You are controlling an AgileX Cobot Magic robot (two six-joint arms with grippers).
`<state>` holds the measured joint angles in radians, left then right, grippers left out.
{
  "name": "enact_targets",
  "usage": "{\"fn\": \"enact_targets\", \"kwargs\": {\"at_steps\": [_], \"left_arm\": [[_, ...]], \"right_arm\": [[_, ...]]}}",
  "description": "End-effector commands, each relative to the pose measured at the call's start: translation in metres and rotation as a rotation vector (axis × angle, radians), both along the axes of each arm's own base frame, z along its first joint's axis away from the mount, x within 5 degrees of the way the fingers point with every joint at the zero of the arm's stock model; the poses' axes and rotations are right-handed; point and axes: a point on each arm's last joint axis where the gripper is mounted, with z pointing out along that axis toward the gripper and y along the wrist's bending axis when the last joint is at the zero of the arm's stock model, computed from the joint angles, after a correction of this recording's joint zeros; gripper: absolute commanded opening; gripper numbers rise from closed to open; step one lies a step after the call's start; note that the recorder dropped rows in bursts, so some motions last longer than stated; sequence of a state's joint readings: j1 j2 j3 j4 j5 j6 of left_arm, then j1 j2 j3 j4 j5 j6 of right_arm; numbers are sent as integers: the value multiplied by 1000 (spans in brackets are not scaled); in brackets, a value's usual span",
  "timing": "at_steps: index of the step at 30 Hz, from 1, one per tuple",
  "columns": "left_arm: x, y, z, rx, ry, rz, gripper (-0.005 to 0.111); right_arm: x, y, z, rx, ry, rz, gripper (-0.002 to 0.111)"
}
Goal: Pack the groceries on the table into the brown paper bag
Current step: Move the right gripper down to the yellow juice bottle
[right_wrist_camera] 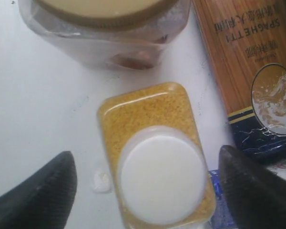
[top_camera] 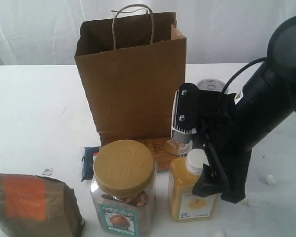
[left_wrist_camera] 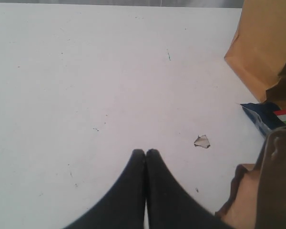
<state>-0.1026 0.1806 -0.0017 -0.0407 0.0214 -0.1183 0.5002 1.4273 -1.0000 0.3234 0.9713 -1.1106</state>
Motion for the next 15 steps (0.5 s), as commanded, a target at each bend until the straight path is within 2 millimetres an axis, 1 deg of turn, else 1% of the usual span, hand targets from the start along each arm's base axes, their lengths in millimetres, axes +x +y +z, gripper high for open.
{"fn": "enact_targets", "kwargs": {"at_steps": [1, 4, 9, 12, 14, 15], "left_arm": [[-1, 0, -1, -15, 4, 2, 0], [-1, 0, -1, -15, 4, 2, 0], [-1, 0, -1, -15, 4, 2, 0], [-1, 0, -1, -15, 4, 2, 0], [-1, 0, -1, -15, 4, 2, 0], [-1, 0, -1, -15, 4, 2, 0]], "right_arm": [[7, 4, -8, 4, -40, -3, 76], [10, 5, -14, 0, -35, -7, 76], [14, 8, -27, -26, 18, -5, 76], [14, 8, -29, -28, 22, -5, 75], [14, 8, -29, -30, 27, -3, 73], [13, 8, -29, -33, 36, -2, 70]]}}
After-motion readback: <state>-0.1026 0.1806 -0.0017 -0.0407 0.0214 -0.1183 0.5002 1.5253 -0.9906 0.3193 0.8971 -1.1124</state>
